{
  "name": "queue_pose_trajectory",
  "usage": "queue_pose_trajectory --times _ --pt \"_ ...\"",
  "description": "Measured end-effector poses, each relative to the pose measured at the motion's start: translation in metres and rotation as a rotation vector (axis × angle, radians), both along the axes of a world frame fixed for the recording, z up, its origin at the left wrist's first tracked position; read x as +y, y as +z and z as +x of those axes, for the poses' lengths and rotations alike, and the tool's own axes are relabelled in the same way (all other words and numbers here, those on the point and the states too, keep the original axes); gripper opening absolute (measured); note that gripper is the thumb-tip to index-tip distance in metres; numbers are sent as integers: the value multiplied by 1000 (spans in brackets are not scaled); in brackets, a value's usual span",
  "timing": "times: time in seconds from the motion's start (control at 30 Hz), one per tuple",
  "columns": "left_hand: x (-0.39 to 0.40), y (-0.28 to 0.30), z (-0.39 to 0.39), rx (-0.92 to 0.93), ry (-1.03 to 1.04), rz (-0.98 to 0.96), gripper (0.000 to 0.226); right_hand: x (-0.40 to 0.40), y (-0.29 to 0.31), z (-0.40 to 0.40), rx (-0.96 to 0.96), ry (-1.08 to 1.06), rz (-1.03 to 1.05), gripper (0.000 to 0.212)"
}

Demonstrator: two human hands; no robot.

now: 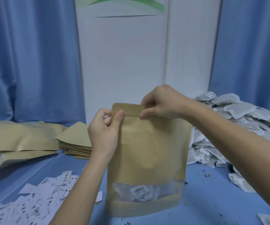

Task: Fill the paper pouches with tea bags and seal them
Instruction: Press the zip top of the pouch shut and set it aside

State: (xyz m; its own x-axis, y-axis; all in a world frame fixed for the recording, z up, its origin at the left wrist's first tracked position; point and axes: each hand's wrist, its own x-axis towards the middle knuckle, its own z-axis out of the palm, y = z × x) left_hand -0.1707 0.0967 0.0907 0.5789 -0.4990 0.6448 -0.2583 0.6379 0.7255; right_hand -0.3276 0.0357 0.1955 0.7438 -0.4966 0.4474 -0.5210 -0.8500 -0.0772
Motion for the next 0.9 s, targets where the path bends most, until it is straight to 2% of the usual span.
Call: queue_pose_trajectory --times 0.07,0.13,0.3,0.47,0.5,0.6,0.63,0.67,0.8,0.9 --pt "2 2 -2 18 -97 24 18 -2 -3 1 0 -1 -51 21" --pt "4 5 -2 6 -194 82 23 -4 -7 1 28 6 -58 35" --pt "3 6 1 14 -134 96 8 -14 -8 -14 89 -12 -51 52" --pt "2 1 5 44 -92 74 9 -20 -14 -21 36 -2 -92 43" --pt "3 0 9 61 -87 61 17 -22 -14 -25 34 -5 -82 44" --pt "5 2 18 44 -112 22 68 -25 -16 -32 53 -5 -112 49" --pt "6 4 18 35 -112 15 73 -26 -16 -32 60 -1 -129 50" --pt "6 5 18 30 -108 19 70 -26 -16 -33 57 1 -134 50" --pt "6 5 23 72 -86 58 31 -32 -15 -39 40 -33 -103 50" --pt "6 3 24 95 -97 70 24 -34 -19 -41 86 -77 -171 53"
